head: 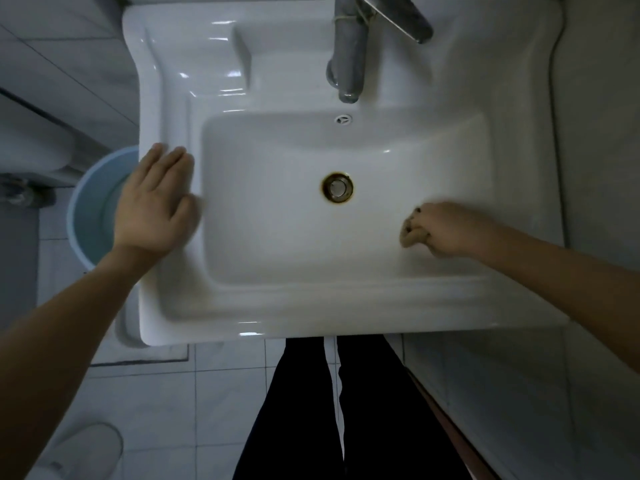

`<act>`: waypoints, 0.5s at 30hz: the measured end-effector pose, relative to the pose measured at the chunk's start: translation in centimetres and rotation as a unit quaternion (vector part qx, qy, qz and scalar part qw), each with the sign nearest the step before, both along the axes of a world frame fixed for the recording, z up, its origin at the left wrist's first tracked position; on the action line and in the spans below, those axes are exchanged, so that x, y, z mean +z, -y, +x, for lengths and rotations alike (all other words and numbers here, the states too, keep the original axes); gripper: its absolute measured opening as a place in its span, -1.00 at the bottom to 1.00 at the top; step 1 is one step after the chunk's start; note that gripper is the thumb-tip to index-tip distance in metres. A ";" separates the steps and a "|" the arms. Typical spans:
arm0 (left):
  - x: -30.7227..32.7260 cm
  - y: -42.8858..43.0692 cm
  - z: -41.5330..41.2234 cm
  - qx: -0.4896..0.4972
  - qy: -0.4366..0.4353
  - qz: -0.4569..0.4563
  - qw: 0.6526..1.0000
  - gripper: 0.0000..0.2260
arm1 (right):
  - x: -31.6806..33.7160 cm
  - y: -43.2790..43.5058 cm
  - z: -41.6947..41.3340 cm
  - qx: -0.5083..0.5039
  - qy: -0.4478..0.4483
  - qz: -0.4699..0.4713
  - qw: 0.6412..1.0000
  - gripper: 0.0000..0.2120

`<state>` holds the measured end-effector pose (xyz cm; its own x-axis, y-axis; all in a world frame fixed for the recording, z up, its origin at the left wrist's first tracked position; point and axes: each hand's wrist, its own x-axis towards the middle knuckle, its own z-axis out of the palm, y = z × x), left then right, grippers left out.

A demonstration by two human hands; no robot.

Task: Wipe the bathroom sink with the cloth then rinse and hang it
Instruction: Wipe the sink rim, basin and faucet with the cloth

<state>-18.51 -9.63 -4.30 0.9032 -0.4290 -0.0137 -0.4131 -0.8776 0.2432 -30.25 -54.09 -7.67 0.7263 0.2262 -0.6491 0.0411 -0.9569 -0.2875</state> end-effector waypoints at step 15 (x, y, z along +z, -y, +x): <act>1.0 -0.1 0.7 -0.012 -0.067 0.021 0.997 -0.44 | 4.5 -12.2 -0.6 -0.346 -0.032 0.332 0.877 -0.90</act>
